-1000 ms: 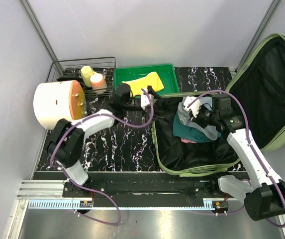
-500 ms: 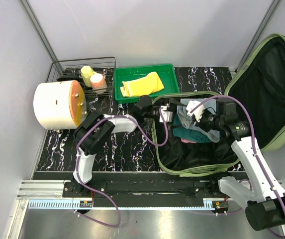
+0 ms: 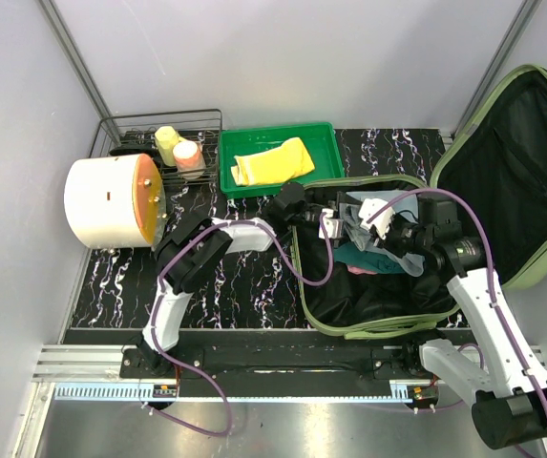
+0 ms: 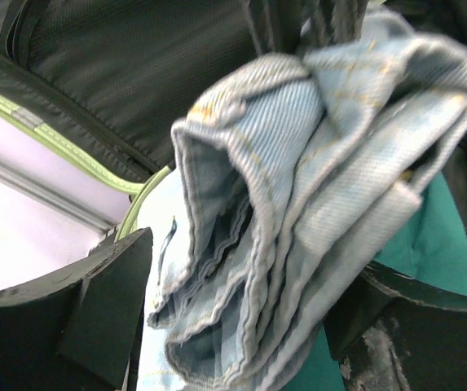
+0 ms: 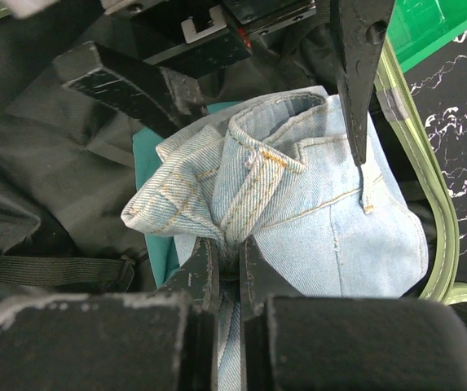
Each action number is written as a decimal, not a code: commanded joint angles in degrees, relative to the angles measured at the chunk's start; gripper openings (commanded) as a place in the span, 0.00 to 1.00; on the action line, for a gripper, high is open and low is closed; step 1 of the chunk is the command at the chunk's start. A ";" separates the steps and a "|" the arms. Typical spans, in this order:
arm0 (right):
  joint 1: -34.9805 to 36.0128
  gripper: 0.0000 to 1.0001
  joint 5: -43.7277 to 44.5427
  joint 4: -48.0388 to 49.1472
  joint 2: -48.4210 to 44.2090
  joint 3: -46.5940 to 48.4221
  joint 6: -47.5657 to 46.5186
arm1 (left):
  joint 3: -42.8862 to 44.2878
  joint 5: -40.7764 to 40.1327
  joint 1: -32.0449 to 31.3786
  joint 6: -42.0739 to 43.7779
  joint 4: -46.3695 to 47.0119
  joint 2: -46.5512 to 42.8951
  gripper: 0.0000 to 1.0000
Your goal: Open, take out, and arrange the luggage
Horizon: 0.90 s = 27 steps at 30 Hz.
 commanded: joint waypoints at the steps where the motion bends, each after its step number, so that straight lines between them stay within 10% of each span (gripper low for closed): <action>1: -0.04 0.00 -3.53 -0.39 -2.52 4.10 -0.45 | 2.76 -0.28 1.70 4.82 -0.60 0.65 0.79; 11: -0.04 0.00 -3.89 -2.41 -4.37 4.19 -1.33 | 5.65 2.18 2.40 5.90 -1.75 1.88 0.58; 16: -0.04 0.00 -2.58 -1.54 -4.28 4.71 -0.71 | 7.76 8.42 2.40 2.03 -8.23 -3.02 0.01; 23: -0.04 0.06 2.96 5.93 -4.98 6.12 9.64 | 6.45 2.81 3.19 -5.81 -12.86 -12.26 0.00; 24: 0.05 0.13 3.92 7.94 -5.33 6.47 10.88 | 6.88 1.58 3.46 -3.10 -15.78 -13.40 0.00; 25: -0.04 0.51 6.54 9.26 -5.68 6.47 12.28 | 7.41 1.31 3.63 -1.94 -18.59 -15.32 0.00; 27: -0.04 0.83 9.11 12.77 -6.47 6.91 15.98 | 9.60 -2.44 4.42 -1.58 -25.01 -17.53 0.00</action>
